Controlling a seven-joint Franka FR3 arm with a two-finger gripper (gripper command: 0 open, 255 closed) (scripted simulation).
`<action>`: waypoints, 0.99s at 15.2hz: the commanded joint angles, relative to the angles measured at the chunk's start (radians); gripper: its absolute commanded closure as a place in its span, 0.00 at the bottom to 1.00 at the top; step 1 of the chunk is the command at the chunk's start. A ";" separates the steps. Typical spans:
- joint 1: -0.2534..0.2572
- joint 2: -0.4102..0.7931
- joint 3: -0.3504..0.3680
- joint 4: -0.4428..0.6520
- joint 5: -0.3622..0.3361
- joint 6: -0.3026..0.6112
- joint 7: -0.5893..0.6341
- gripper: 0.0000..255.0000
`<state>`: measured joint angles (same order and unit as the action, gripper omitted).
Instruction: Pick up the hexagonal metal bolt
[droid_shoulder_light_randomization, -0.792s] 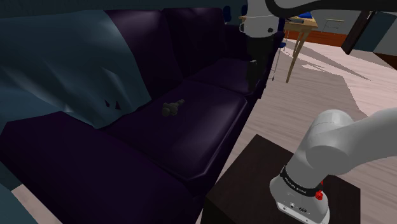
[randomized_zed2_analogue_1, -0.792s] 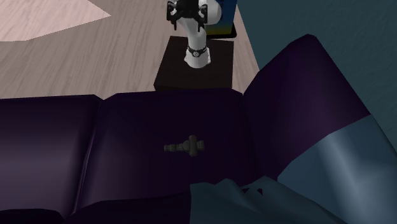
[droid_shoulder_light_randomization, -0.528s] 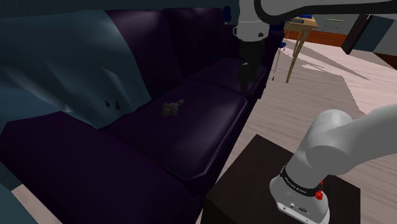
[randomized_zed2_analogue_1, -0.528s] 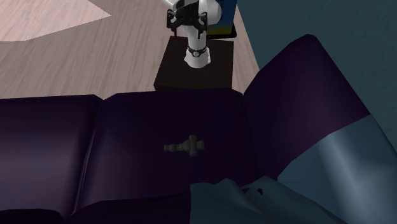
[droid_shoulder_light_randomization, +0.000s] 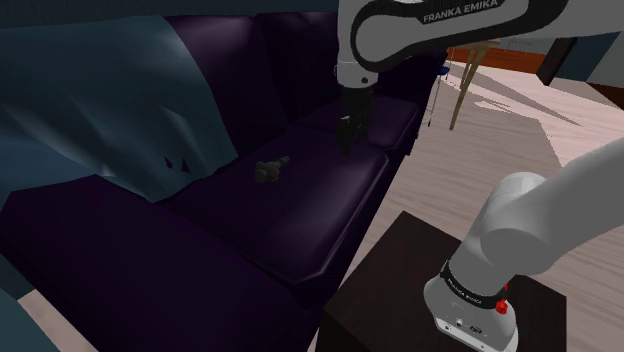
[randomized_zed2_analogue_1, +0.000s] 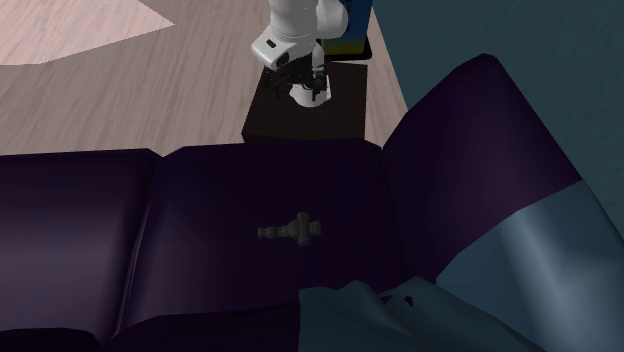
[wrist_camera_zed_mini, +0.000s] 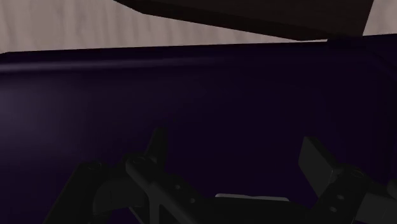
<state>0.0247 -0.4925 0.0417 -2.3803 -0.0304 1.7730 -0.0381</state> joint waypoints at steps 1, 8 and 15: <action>0.001 0.072 0.003 0.017 0.008 0.066 0.009 0.00; 0.004 0.320 0.006 0.120 0.028 0.247 0.027 0.00; 0.007 0.576 0.010 0.288 0.047 0.370 0.038 0.00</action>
<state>0.0324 0.0461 0.0529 -2.1146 0.0137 2.1227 0.0015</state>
